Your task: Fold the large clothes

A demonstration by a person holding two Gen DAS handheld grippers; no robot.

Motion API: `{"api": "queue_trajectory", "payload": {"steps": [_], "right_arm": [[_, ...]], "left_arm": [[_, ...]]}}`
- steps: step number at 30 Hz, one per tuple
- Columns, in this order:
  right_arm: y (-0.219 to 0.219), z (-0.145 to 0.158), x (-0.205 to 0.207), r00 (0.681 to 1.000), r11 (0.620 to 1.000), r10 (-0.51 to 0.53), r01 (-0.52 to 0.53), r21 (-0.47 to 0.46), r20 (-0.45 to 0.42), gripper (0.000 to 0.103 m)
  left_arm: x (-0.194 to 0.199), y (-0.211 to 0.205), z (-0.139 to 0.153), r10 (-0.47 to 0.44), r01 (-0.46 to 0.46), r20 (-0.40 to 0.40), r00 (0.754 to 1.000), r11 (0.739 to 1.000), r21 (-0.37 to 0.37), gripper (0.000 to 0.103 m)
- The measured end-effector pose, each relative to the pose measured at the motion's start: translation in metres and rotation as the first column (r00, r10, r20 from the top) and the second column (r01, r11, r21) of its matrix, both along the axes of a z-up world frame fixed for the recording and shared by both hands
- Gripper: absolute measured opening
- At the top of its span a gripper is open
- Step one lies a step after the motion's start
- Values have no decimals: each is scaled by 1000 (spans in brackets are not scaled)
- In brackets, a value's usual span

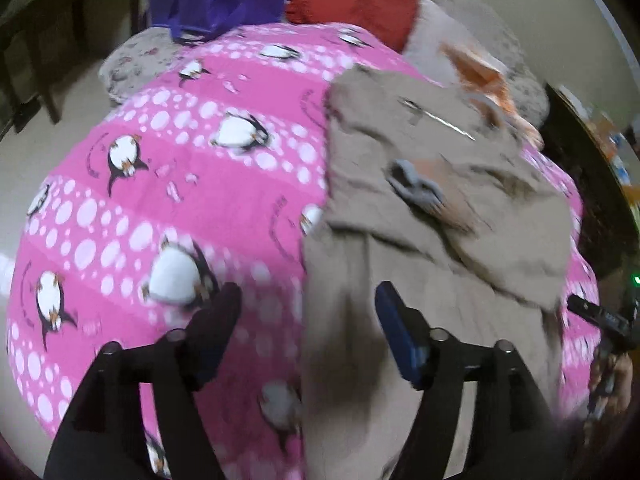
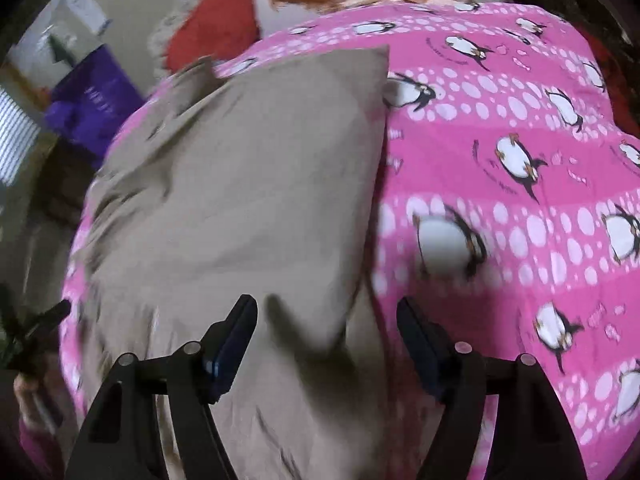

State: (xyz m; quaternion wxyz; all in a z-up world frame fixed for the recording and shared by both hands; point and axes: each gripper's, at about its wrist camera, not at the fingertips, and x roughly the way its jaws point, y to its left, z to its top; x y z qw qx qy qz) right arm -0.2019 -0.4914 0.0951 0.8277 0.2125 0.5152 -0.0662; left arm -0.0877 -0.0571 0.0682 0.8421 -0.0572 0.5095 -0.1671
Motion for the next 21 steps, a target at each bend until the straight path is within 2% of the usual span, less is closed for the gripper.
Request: {"api": "queue_trajectory", "payload": {"steps": [2,4,5,6,7,10,12,16,18,19,20,21], "right_arm": [[4,-1,-19,1000,999,23,-24,24,7,77],[8,-19,-34,1000,998,22,-22,51,-16,76],[9,-25,-34,999,999,23,-21,46,-34,65],[14,-34,-36,998,999,35,-34,27,-55,46],[19,-40,-36,996,998,61,-60,5,-68,0],[25,-32,-44,995,993,70,-75,-89,-66,1],[21,-22,-50,996,986,59,-68,-151,-65,1],[12,-20,-56,997,991,7,-16,-130,-74,2],[13,-16,-64,998,994,10,-17,-108,-62,10],[14,-12,-69,998,996,5,-11,-87,-59,22],[13,-8,-76,999,999,5,-7,-50,-53,47],[12,-5,-80,999,1000,10,-10,-3,-45,58]], "left_arm": [[-15,-5,-4,-54,54,-20,998,998,8,74],[-24,-13,-12,-84,85,-41,996,996,37,74],[-27,-16,-15,-93,96,-44,995,994,53,74],[-31,-18,-18,-97,100,-45,994,992,71,74],[-34,-19,-22,-91,95,-51,995,992,86,74],[-43,-15,-28,-75,82,-85,994,994,74,74],[-48,-13,-28,-56,63,-80,995,994,92,74],[-57,-10,-26,-37,44,-67,997,993,107,74],[-62,-10,-21,-37,43,-50,998,992,115,74],[-65,-11,-19,-44,48,-40,998,991,126,74],[-66,-12,-17,-50,54,-30,998,989,138,74],[-69,-14,-15,-59,61,-20,998,987,149,74]]}}
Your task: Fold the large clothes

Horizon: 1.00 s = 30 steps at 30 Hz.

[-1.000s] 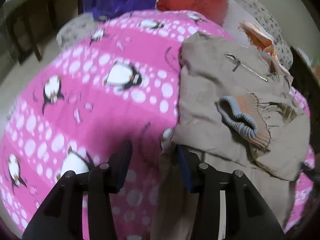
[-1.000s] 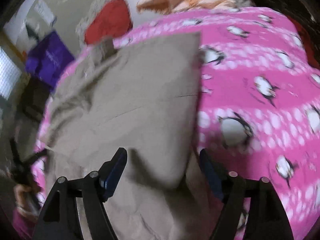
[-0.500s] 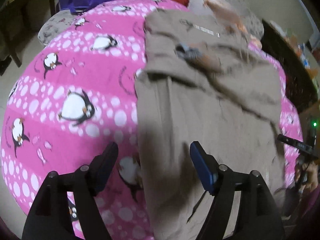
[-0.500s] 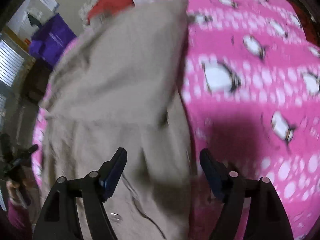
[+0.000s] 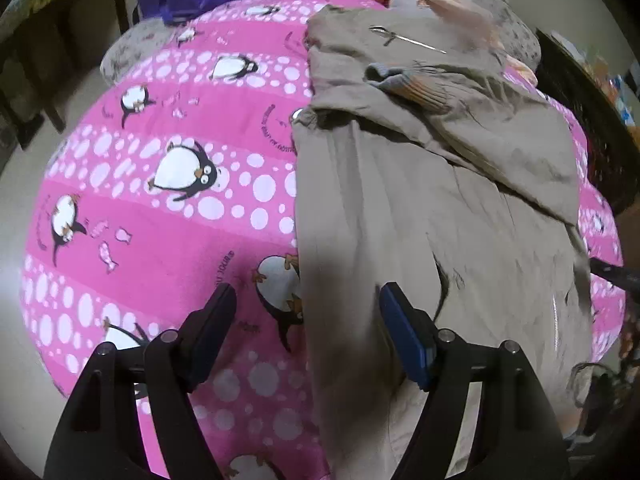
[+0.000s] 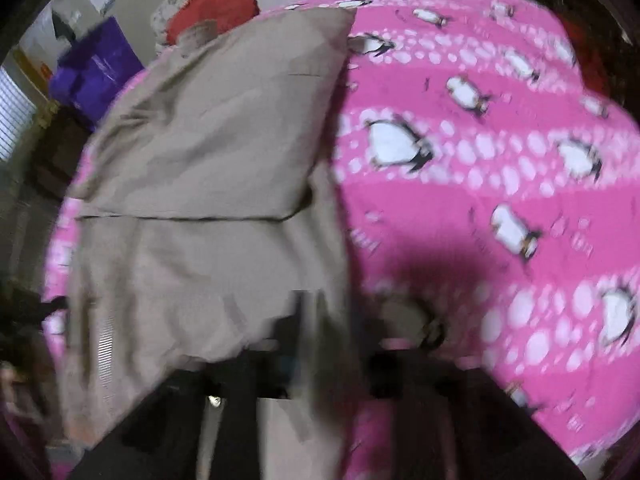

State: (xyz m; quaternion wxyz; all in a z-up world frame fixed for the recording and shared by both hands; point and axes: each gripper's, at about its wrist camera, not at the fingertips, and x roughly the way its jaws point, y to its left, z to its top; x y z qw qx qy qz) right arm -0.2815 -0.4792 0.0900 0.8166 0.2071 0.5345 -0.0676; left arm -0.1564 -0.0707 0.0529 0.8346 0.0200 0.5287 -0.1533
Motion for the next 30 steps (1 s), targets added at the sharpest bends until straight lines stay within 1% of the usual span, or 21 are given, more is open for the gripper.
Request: {"api": "queue_trajectory", "payload": {"steps": [1,2,4,6,7,8,9,10,11,12,14,15,18,19,20,21,23,24,26,28,30], "right_arm": [[2,2,-8,1000,999,8,-8,53,12,67],[1,4,-14,1000,998,15,-16,66,13,67],[11,0,-24,998,997,52,-50,65,-25,66],[21,-12,-30,996,995,64,-60,75,-55,65],[24,-20,-35,994,994,70,-64,83,-79,58],[24,-25,-37,993,995,68,-61,80,-92,40],[24,-30,-41,994,997,57,-51,66,-98,29],[22,-32,-47,994,997,48,-43,60,-93,13],[20,-33,-51,996,997,41,-36,67,-75,6],[18,-30,-55,998,998,33,-29,58,-57,3],[15,-21,-59,999,999,20,-22,-39,-50,1],[10,-15,-62,999,997,15,-18,-69,-43,1],[-5,-8,-68,999,997,-20,16,-73,-50,0],[-9,-7,-73,999,999,-18,16,-50,-39,0],[-12,-3,-81,1000,1000,-12,12,4,-16,8],[-16,1,-89,1000,998,-14,13,62,4,12],[-16,5,-98,1000,990,-10,7,139,14,60],[-15,8,-105,1000,988,4,-8,156,23,66],[-5,12,-112,998,990,55,-57,129,21,68],[3,11,-125,992,987,123,-121,102,-12,68],[6,8,-136,987,984,158,-155,90,-32,69]], "left_arm": [[-3,-1,2,-9,9,8,1000,1000,8,74],[-5,-1,3,-14,14,11,1000,1000,11,74],[-9,-2,5,-23,23,20,1000,1000,11,74],[-12,-3,6,-28,27,26,999,1000,11,74],[-14,-3,7,-31,31,27,999,999,12,74],[-15,-3,8,-33,33,28,999,999,11,74],[-18,-3,9,-34,34,31,999,999,11,74],[-20,-3,10,-35,35,33,999,999,12,74],[-22,-2,10,-36,35,34,999,999,15,74],[-25,-2,12,-37,37,36,999,999,22,74],[-29,0,14,-41,40,43,998,999,27,74],[-31,0,14,-42,41,44,998,999,26,74],[-38,0,15,-50,49,43,998,999,23,74],[-41,-1,16,-53,52,44,998,998,21,74],[-44,-1,16,-54,53,44,998,998,20,74],[-46,-2,17,-57,56,41,998,998,16,74],[-53,-1,18,-70,70,27,997,998,2,74],[-57,-1,18,-81,81,17,997,997,-6,74],[-65,0,18,-97,97,0,995,995,-14,74],[-74,3,18,-103,103,-9,995,995,-17,74],[-82,5,16,-107,106,-28,994,994,-23,74]]}}
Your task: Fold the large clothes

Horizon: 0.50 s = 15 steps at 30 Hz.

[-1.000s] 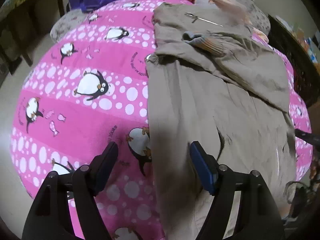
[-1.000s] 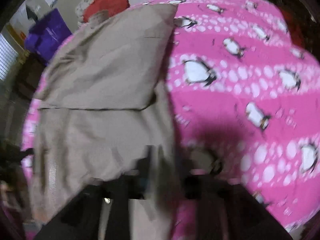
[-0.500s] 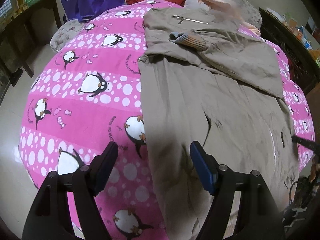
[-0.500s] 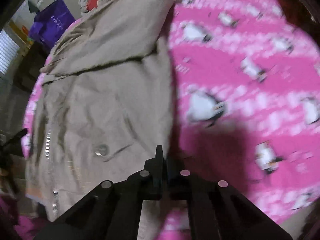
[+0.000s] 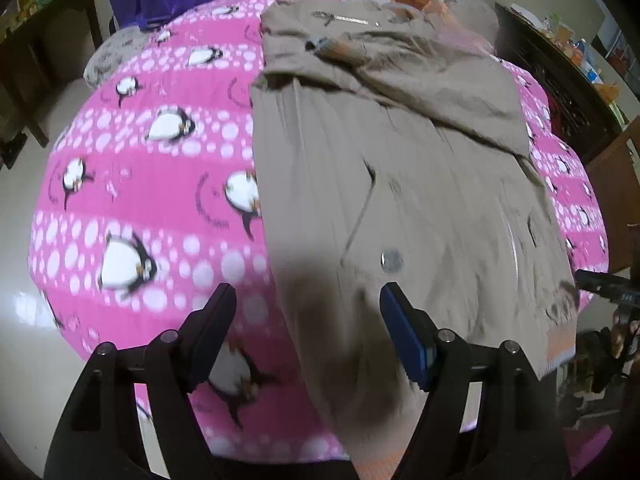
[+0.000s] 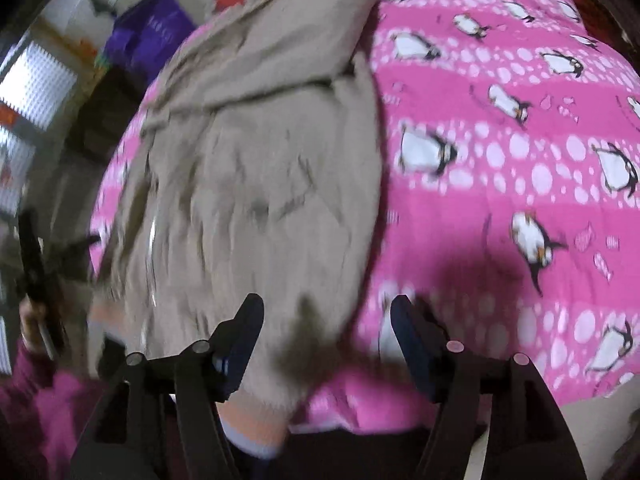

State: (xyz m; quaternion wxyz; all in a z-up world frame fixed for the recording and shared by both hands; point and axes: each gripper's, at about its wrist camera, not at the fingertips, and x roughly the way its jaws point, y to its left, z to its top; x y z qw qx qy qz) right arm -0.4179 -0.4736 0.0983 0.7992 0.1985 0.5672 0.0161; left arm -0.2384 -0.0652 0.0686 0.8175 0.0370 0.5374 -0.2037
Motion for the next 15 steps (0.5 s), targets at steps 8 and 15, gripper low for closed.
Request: {"api": "queue_trajectory", "payload": {"steps": [8,15], "right_arm": [[1,-14,-35,1000,999,-30,30,38,-1,72],[19,-22,-31,1000,994,5,-7,108,17,73]], "left_arm": [[-27,3,-23,-27,24,-117,993,999,-21,74],[-31,3,-33,-17,13,-161,987,999,-29,74]]}}
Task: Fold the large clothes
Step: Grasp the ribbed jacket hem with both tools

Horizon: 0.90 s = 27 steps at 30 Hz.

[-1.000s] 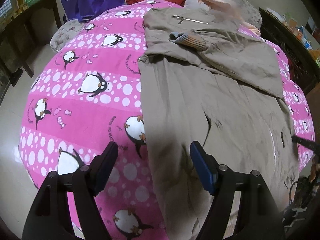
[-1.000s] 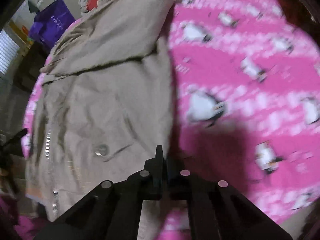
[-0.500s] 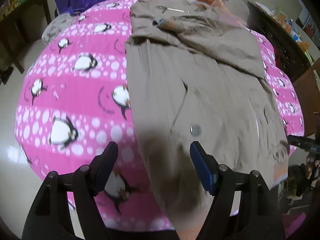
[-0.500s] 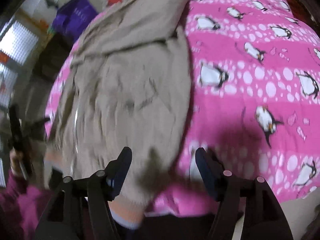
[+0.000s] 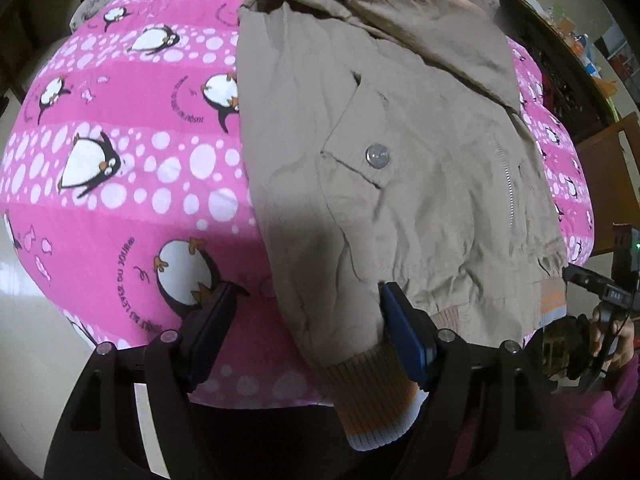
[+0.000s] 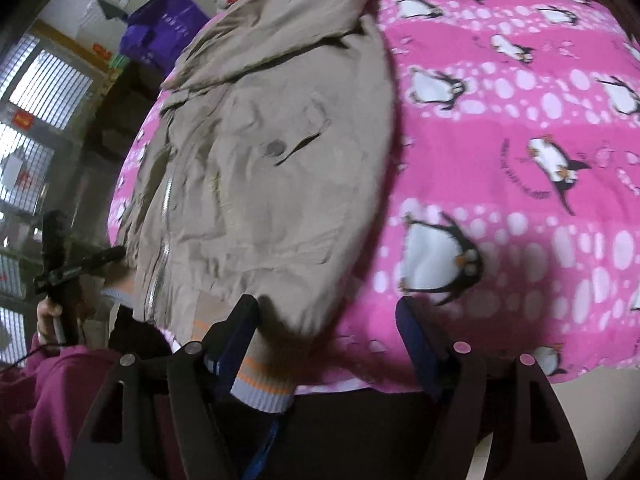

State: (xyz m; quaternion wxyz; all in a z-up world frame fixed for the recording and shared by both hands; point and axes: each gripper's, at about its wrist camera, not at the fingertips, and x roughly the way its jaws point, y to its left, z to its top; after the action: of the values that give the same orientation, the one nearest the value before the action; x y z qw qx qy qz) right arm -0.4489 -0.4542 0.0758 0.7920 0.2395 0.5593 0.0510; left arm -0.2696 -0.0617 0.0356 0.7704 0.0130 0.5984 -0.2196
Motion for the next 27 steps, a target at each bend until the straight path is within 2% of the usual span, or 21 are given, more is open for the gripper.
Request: {"api": "queue_trajectory", "payload": {"steps": [6,11,18,27], "right_arm": [[33,-4,19,997,994,70,-71,89,21,73],[49,-12,31,995,993,102,-101,61,-7,74],[47,-13,35,996,994,83,-81,77,-15,75],[45,-13,32,996,994,84,-83,74,-17,76]], "left_arm": [[-5,-3,-3,-33,33,-17,999,999,8,74],[-6,-3,-6,-43,43,-25,999,999,5,75],[-4,-9,-9,-57,57,-18,998,998,28,75],[-3,-8,-11,-53,54,-20,998,998,20,77]]}}
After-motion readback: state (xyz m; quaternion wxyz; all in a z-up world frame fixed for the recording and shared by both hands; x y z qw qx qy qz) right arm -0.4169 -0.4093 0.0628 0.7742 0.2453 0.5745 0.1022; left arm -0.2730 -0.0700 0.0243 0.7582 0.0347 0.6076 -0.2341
